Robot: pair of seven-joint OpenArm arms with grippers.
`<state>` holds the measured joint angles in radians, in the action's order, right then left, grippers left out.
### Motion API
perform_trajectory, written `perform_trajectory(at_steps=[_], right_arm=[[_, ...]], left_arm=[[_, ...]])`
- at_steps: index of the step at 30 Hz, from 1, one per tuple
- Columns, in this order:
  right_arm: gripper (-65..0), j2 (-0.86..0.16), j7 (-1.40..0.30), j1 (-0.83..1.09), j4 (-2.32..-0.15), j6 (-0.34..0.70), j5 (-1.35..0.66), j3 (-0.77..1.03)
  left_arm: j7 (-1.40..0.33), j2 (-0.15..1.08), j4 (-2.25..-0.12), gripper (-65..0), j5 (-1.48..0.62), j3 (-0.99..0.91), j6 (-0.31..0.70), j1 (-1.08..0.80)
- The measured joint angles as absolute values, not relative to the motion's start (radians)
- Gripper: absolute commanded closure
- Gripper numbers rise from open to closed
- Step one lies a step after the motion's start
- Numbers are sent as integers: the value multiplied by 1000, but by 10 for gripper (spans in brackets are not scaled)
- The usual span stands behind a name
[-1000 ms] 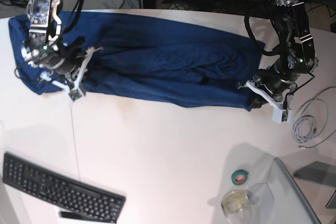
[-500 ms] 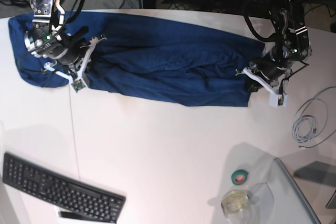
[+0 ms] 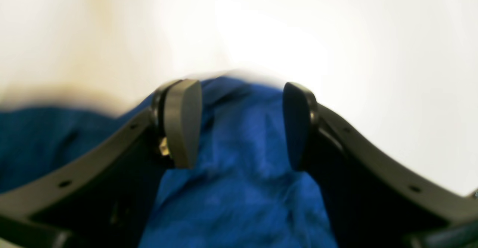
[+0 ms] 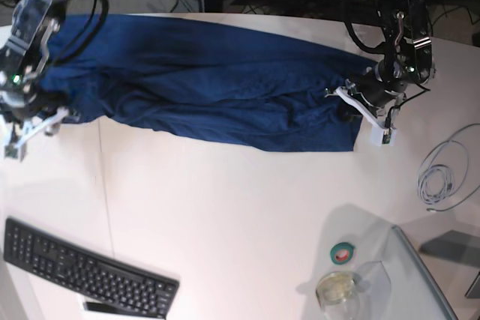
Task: Layout the t-shirt on the table in an organized manner, then fold the t-shirt properly
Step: 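Lower the folded edge onto the shirt and release both grippers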
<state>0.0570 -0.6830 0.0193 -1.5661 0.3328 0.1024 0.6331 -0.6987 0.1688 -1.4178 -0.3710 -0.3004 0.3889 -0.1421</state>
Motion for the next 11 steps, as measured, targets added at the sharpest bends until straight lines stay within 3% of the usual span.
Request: perform_trajectory(at_steps=[11], right_arm=[[-327,58,-734,-69,-1400,309,91,642]], left_arm=[[-697,167,-1418,0,-371,-301,386,-142]])
